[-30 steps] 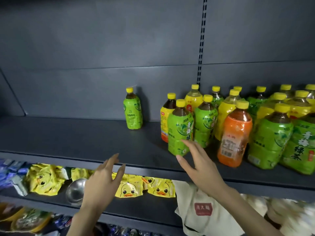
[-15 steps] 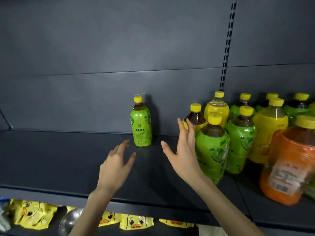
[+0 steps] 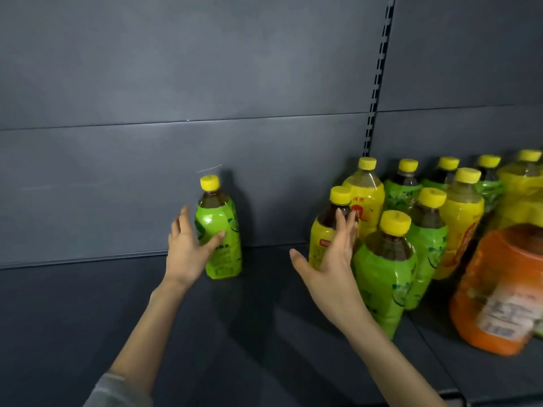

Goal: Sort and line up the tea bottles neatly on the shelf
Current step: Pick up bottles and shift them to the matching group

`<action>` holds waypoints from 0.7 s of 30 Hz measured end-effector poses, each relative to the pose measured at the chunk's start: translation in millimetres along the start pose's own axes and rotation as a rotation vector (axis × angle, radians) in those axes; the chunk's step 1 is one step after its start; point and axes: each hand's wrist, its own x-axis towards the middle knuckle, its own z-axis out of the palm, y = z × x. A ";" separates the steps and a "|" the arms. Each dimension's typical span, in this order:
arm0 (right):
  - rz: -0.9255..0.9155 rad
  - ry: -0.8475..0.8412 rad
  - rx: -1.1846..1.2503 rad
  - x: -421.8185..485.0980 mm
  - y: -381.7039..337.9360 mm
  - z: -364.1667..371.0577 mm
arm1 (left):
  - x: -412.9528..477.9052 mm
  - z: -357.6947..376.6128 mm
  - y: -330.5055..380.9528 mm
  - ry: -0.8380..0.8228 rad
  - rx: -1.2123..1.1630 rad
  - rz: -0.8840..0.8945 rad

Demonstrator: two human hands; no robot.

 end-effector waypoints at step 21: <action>0.062 0.069 -0.049 33.3 18.7 5.4 | 13.7 -5.3 -9.3 -0.270 -0.411 0.184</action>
